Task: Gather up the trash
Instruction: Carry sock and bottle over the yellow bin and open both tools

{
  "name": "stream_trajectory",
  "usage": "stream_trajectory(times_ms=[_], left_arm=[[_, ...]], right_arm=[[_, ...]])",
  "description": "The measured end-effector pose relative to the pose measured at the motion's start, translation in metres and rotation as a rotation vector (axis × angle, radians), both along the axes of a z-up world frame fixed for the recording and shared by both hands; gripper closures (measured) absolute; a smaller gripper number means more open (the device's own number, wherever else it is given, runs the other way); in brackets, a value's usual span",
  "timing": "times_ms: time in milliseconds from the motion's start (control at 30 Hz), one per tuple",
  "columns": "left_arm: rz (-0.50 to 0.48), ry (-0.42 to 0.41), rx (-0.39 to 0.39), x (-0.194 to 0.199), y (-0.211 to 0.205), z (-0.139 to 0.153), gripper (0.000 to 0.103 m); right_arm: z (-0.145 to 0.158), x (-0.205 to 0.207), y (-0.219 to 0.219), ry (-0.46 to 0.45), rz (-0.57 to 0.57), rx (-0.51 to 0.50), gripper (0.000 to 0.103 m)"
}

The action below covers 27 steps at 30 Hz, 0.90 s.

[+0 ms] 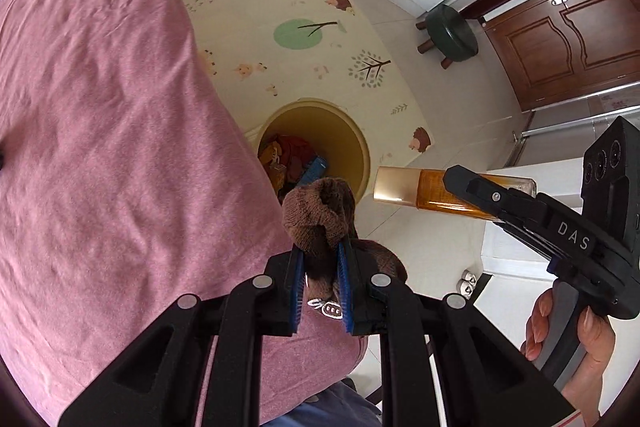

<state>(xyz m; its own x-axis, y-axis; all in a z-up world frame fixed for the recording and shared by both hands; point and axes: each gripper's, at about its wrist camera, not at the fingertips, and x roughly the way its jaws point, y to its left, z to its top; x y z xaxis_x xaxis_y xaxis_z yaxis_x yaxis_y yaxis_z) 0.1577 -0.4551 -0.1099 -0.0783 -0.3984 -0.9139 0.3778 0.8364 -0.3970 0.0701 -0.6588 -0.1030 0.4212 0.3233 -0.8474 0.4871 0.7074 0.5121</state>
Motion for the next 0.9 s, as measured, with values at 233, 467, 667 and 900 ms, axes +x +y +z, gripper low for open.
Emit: stream_trajectory(times_ms=[233,467,667,900], left_arm=[[-0.096,0.059,-0.007,0.018,-0.057,-0.026,0.088],[-0.165,0.066,-0.020,0.033,-0.102,-0.035,0.081],[-0.168,0.087,-0.013,0.042,-0.112,-0.042,0.019],[-0.137,0.069,0.010,0.050,-0.092,-0.040,0.019]], right_arm=[[-0.016,0.003,-0.048,0.013,-0.095,-0.005,0.073],[-0.023,0.013,-0.075,0.029,-0.118,0.002,0.068],[-0.018,0.020,-0.091,0.017,-0.151,-0.015,0.048],[-0.022,0.026,-0.083,0.033,-0.154,0.016,0.041]])
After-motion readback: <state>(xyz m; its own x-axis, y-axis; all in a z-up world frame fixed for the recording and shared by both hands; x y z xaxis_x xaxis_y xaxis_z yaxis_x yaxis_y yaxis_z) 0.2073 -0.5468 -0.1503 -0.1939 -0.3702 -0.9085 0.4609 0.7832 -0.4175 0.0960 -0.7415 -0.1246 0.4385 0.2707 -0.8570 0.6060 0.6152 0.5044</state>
